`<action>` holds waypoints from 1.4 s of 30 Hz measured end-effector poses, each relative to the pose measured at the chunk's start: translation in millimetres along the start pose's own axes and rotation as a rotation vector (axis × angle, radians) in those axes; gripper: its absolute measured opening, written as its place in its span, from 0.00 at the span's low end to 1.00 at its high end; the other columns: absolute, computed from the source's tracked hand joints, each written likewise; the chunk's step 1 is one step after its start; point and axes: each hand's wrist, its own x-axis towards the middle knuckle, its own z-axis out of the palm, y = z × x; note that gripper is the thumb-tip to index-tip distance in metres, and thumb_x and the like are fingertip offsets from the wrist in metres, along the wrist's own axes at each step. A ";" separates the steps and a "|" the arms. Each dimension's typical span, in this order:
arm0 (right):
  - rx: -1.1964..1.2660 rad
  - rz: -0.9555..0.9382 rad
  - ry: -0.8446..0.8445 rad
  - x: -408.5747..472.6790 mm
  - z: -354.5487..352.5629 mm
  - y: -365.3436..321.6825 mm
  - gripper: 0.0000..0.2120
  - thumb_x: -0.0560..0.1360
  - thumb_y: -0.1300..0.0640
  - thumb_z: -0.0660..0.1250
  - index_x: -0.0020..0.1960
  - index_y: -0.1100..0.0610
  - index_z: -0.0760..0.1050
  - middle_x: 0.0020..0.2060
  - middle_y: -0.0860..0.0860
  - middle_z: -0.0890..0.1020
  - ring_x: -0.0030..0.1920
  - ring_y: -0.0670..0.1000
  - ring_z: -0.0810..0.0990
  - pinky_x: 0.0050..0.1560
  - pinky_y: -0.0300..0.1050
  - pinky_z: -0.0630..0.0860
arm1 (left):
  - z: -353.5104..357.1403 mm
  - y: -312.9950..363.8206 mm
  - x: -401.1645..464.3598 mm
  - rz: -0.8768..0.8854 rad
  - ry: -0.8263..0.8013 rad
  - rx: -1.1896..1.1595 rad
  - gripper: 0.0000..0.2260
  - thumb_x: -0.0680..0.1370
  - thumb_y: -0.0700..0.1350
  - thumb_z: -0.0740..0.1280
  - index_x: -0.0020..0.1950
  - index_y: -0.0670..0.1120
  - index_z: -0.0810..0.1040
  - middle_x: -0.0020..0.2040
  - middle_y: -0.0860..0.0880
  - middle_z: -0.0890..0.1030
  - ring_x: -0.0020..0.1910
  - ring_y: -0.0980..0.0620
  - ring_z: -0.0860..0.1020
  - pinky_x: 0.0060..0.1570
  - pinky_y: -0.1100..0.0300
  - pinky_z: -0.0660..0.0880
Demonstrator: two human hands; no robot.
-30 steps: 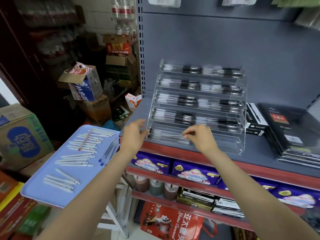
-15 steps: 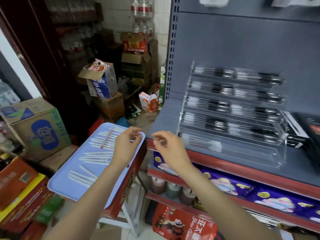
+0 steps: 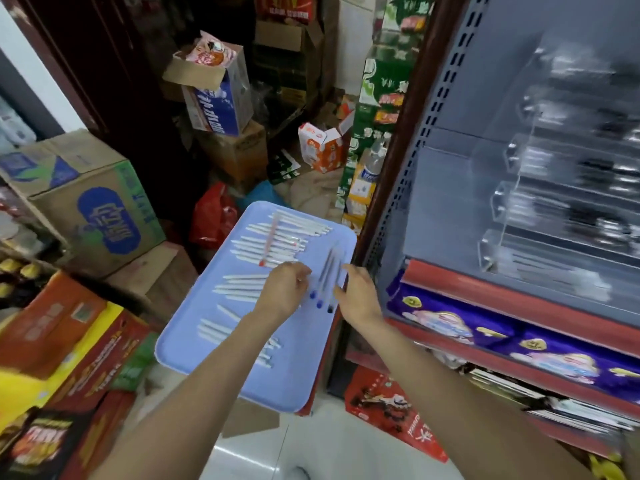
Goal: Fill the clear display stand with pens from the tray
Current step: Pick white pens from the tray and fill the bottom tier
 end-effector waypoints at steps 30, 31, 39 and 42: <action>0.577 0.224 -0.086 24.1 -3.2 -32.1 0.08 0.79 0.62 0.61 0.43 0.62 0.75 0.29 0.52 0.74 0.22 0.44 0.72 0.20 0.31 0.67 | -11.9 6.2 18.5 -0.122 -0.141 -0.443 0.06 0.76 0.38 0.66 0.39 0.39 0.77 0.34 0.45 0.72 0.33 0.52 0.69 0.35 0.62 0.65; 0.614 0.186 -0.080 18.6 -5.5 -37.9 0.07 0.78 0.62 0.62 0.43 0.62 0.75 0.29 0.51 0.74 0.24 0.45 0.72 0.21 0.32 0.69 | -17.9 6.3 12.3 -0.119 -0.124 -0.486 0.06 0.76 0.39 0.66 0.39 0.39 0.76 0.34 0.44 0.72 0.33 0.52 0.69 0.35 0.62 0.65; 0.671 -0.103 -0.034 -32.0 -57.5 -63.4 0.03 0.78 0.61 0.63 0.46 0.60 0.73 0.34 0.51 0.77 0.31 0.46 0.75 0.28 0.35 0.74 | -69.7 53.1 -38.1 0.113 0.013 -0.528 0.06 0.77 0.39 0.65 0.40 0.42 0.79 0.32 0.47 0.79 0.30 0.61 0.74 0.33 0.70 0.68; 0.592 -0.201 0.076 -57.6 -96.3 -52.4 0.06 0.77 0.58 0.64 0.43 0.59 0.72 0.34 0.50 0.76 0.32 0.43 0.77 0.28 0.33 0.71 | -74.3 90.5 -52.6 0.218 0.024 -0.461 0.09 0.78 0.41 0.64 0.39 0.50 0.77 0.33 0.48 0.77 0.33 0.56 0.74 0.36 0.63 0.70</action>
